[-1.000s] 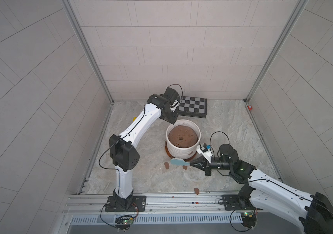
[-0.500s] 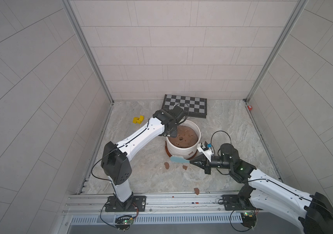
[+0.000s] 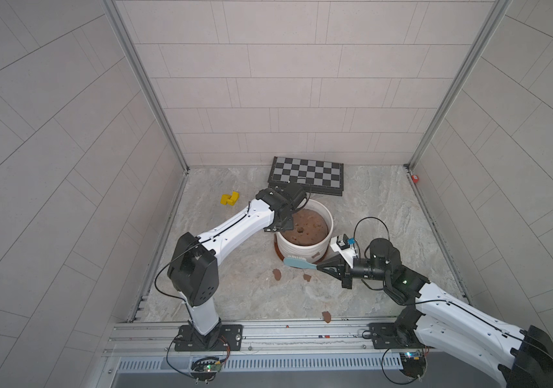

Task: Scrub the dried mud off the ceramic pot
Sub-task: Rotate the pot on the tray.

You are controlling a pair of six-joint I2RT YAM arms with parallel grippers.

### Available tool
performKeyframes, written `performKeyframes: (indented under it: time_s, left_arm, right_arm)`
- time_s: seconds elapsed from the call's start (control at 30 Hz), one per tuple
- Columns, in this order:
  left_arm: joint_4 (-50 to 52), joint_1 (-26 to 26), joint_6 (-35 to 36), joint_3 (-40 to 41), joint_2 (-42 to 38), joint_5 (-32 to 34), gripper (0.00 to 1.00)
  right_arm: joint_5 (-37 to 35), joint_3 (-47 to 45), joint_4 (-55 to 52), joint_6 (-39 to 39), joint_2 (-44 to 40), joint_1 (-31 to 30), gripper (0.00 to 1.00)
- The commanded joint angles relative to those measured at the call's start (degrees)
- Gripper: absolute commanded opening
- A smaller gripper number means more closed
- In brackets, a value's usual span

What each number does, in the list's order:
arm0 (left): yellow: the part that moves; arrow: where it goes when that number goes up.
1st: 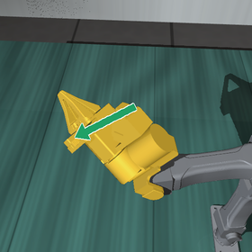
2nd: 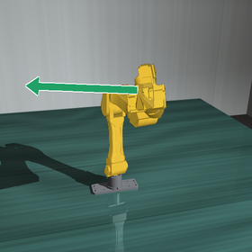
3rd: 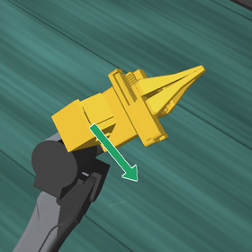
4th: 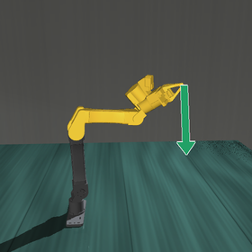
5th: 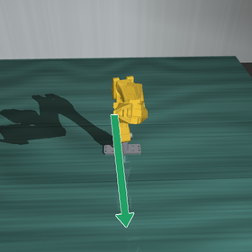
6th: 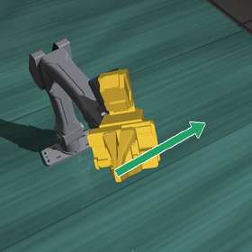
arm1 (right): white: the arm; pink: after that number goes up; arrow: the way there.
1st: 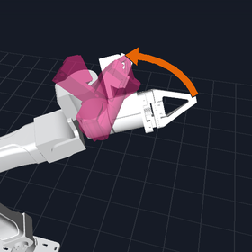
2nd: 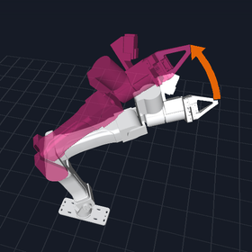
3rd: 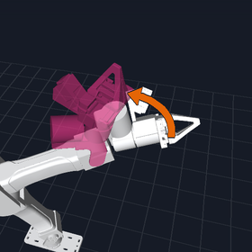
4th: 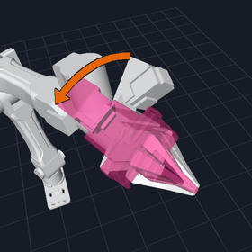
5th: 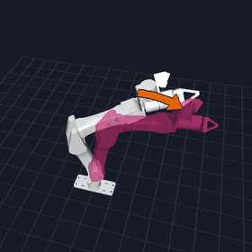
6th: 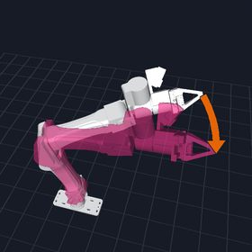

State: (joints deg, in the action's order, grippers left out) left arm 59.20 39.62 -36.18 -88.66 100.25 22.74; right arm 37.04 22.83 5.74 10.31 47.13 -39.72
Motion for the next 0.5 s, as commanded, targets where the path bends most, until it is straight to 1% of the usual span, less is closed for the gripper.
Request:
performKeyframes:
  time_s: [0.0,0.1,0.17,0.27,0.3,0.37,0.4,0.47]
  left_arm:
    - [0.80,0.06,2.25,-0.52,1.17,1.90,0.09]
    - [0.68,-0.35,4.34,-0.92,1.54,2.18,0.03]
    - [-0.38,-0.86,6.93,-0.94,1.44,0.79,0.00]
    - [-3.18,-2.04,12.71,-0.35,0.71,-2.30,0.00]
    - [-4.14,-2.60,15.44,-0.21,0.59,-4.42,0.00]
    - [-5.51,-4.04,21.93,-0.41,0.99,-12.11,0.00]
    - [-5.35,-4.39,24.71,-0.89,1.59,-14.01,0.00]
    - [-4.33,-5.02,30.37,-2.57,3.32,-15.37,0.00]
  right_arm:
    - [-0.89,0.46,-0.63,-0.38,-0.77,0.17,0.00]
    - [-1.23,0.34,-1.01,-0.51,-0.79,0.19,0.00]
    - [-1.60,0.37,-1.43,-0.74,-0.89,0.20,0.00]
    - [-2.41,0.34,-2.17,-1.17,-1.19,0.26,0.00]
    - [-2.63,0.37,-2.21,-1.31,-1.27,0.26,0.00]
    - [-3.13,0.42,-2.14,-1.41,-1.22,0.26,0.00]
    - [-3.55,0.46,-2.14,-1.64,-1.11,0.26,0.00]
    - [-4.44,0.63,-2.29,-2.37,-0.85,0.26,0.00]
